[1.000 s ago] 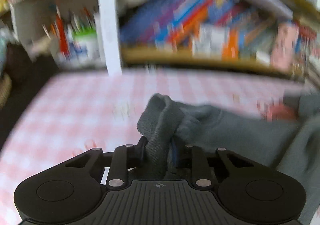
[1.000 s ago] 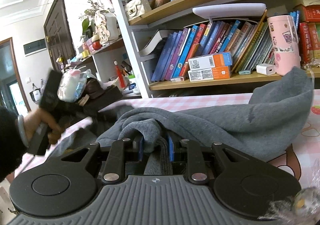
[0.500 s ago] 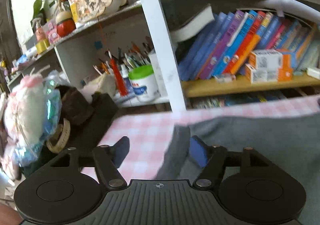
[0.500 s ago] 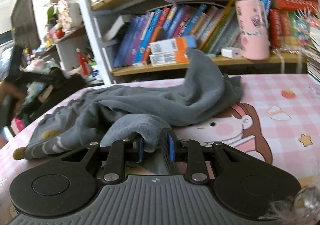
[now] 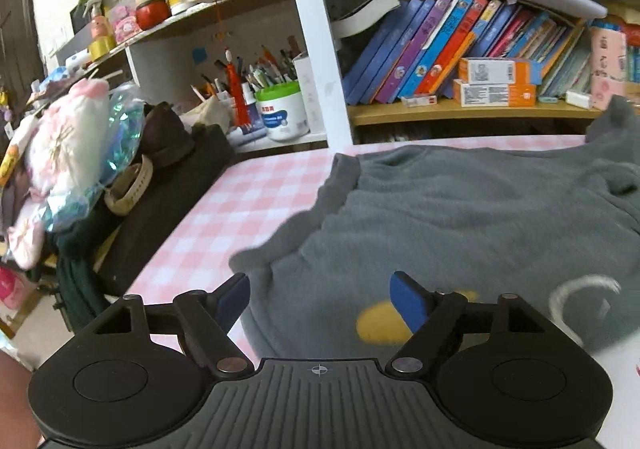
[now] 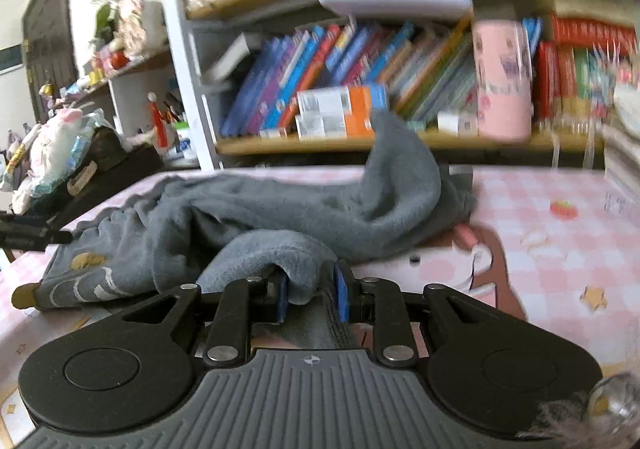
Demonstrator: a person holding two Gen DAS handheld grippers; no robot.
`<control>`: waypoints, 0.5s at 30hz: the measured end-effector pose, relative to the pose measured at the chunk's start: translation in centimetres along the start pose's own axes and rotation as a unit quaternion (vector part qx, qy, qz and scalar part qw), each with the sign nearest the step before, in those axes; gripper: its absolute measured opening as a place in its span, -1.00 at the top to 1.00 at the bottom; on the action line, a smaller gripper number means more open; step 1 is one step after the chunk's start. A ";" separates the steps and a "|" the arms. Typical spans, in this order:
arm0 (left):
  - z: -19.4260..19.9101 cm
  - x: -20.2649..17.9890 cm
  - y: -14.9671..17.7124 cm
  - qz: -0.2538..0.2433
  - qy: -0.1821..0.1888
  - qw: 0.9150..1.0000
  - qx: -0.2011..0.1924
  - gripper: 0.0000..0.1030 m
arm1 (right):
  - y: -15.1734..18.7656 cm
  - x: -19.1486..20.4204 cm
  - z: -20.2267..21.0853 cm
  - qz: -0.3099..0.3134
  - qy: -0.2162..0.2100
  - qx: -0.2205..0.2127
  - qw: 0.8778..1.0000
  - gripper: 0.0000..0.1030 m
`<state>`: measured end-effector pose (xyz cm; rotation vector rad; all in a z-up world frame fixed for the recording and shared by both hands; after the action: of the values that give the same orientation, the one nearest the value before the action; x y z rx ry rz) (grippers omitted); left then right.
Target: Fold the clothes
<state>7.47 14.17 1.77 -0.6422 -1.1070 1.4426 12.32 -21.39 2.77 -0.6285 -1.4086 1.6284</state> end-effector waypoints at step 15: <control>3.3 1.6 1.7 0.035 -0.012 0.999 0.000 -0.69 | -0.1 -3.0 8.4 0.007 0.026 -0.171 0.985 -0.25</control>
<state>3.51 15.00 1.95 -0.6713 -1.1135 1.5124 6.93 -28.35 4.30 -0.8713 -1.6626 1.3785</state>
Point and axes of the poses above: each gripper's, at about its wrist camera, not at the fingertips, and z roughly against the way its jaws point, x to its left, y to its underside, the point moved 2 cm from there along -z, roughly the way its jaws point, and after that the axes turned 8 degrees about -x, right-handed, at the moved point
